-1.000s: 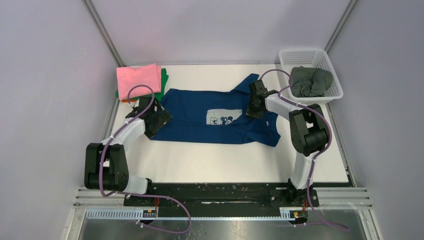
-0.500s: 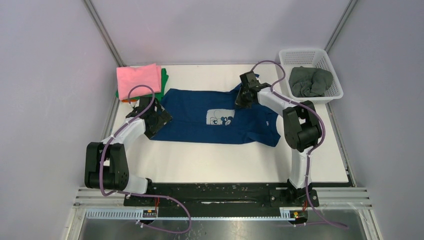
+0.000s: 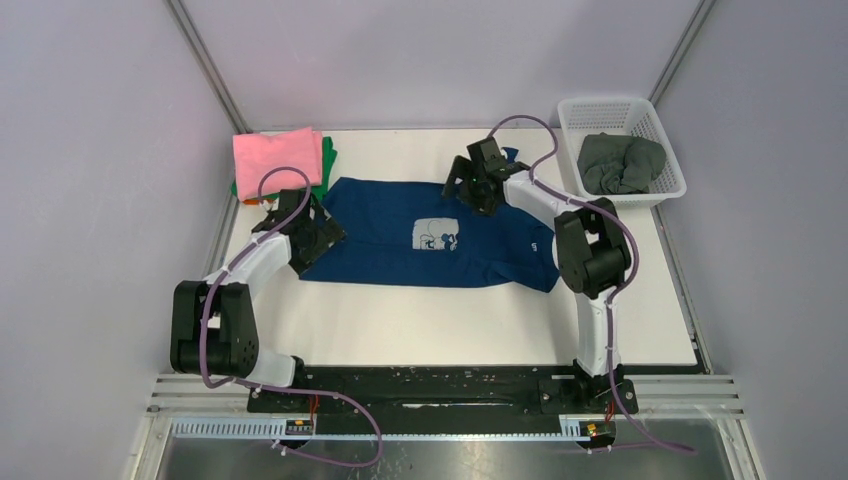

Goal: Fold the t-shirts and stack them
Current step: Fold the flattened tshirt in 1/3 of the way

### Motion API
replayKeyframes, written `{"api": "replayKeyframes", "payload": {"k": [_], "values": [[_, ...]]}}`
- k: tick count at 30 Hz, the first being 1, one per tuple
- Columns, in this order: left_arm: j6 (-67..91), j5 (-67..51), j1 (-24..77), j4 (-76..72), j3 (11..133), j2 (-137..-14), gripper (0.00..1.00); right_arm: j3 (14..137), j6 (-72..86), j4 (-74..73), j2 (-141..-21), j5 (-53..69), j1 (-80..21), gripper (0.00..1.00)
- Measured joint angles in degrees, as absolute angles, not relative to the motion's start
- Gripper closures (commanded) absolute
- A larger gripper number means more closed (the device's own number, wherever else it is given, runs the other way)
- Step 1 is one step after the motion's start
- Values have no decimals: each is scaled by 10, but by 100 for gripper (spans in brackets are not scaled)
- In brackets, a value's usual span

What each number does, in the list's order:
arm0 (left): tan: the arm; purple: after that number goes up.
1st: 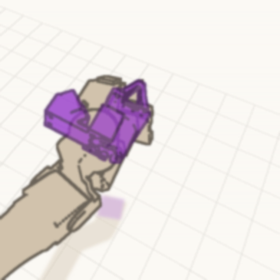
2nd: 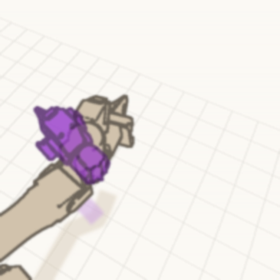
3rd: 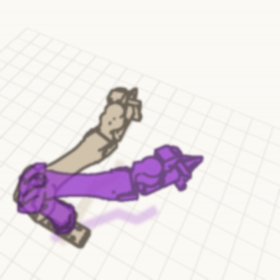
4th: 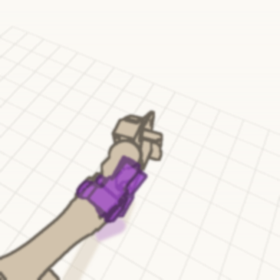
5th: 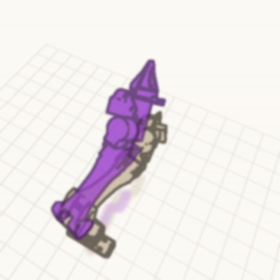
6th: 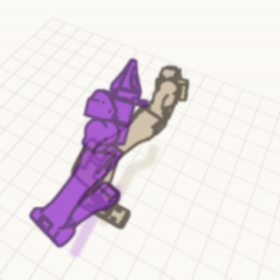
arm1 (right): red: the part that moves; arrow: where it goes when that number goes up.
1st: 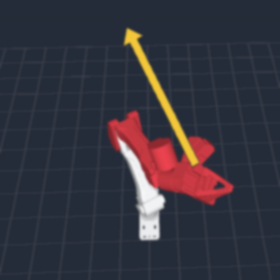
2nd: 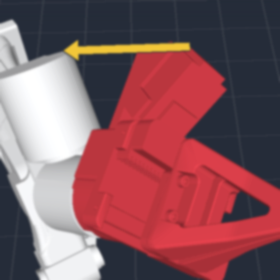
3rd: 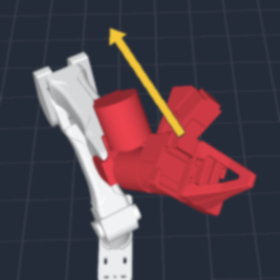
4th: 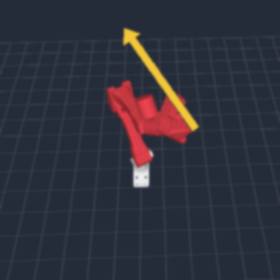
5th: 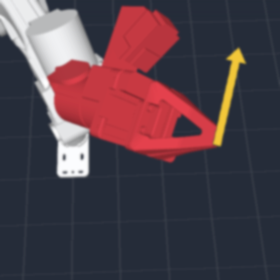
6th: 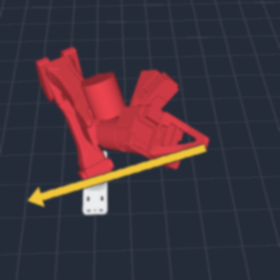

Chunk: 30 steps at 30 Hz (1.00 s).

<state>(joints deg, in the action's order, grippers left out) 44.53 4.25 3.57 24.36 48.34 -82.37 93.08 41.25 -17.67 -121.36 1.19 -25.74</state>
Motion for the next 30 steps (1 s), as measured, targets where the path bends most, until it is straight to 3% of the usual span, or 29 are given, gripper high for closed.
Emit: {"api": "replayKeyframes", "payload": {"k": [12,23,30], "values": [[442,-54,66,186,515,-911,1,658,346,-166,-1007,22,-258,0],[437,-85,70,153,519,-940,1,611,333,-155,-1018,40,-239,1],[443,-83,85,134,432,-859,1,515,333,-138,-939,52,-242,1]]}}
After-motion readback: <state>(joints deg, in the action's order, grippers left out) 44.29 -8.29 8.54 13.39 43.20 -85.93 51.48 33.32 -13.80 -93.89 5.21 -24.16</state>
